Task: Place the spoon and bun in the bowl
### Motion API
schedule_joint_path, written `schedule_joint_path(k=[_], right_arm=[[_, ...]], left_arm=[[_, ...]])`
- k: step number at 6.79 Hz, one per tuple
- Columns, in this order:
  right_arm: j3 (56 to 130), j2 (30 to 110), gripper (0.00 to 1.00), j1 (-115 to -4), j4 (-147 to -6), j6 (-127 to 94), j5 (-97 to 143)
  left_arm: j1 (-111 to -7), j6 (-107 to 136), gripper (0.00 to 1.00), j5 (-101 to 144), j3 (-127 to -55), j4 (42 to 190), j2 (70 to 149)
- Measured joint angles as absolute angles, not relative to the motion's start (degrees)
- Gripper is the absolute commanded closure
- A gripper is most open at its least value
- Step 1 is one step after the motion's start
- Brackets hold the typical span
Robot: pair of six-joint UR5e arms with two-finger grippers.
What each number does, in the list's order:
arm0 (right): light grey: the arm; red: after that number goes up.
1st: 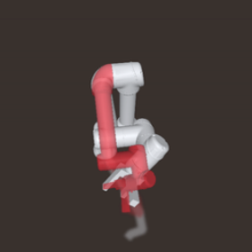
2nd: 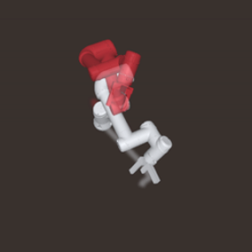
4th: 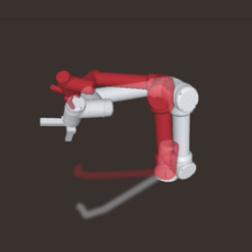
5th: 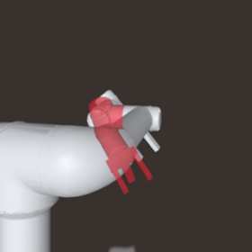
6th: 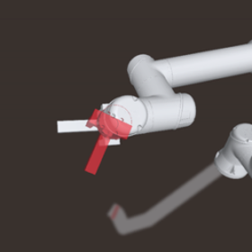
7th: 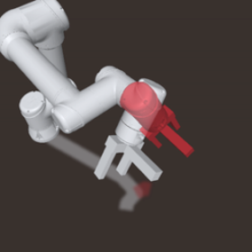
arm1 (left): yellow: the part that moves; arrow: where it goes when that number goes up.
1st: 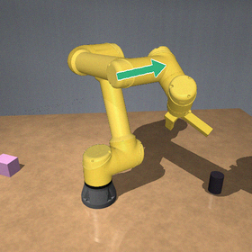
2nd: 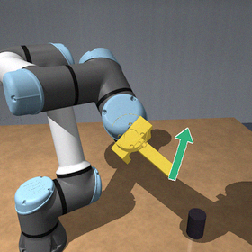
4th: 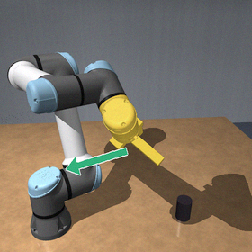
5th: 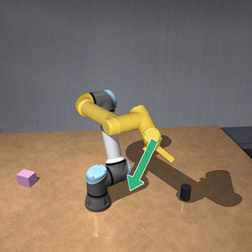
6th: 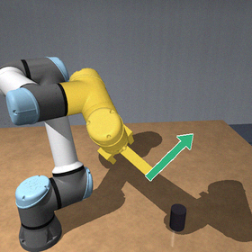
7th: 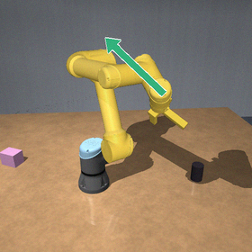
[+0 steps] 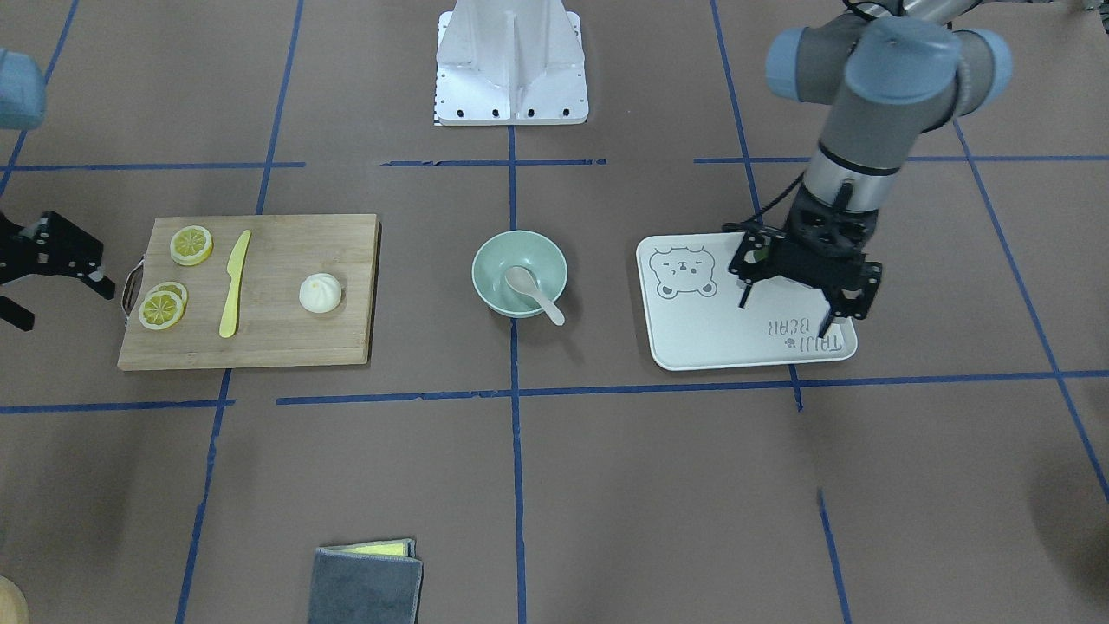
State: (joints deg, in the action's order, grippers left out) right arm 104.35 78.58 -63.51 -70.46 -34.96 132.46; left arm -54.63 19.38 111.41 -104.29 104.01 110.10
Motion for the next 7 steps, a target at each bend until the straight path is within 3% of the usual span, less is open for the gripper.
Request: schedule_joint_path(k=[3, 7], right_arm=[[105.84, 71.93, 0.00, -53.41, -73.32, -46.99, 127.09], [110.62, 66.49, 0.00, -44.01, -89.91, -49.34, 115.57]], left_arm=[[-76.35, 4.38, 0.00, 127.20, -98.35, 103.63, 100.62], [-93.91, -19.12, 0.00, 129.41, -90.25, 90.07, 93.31]])
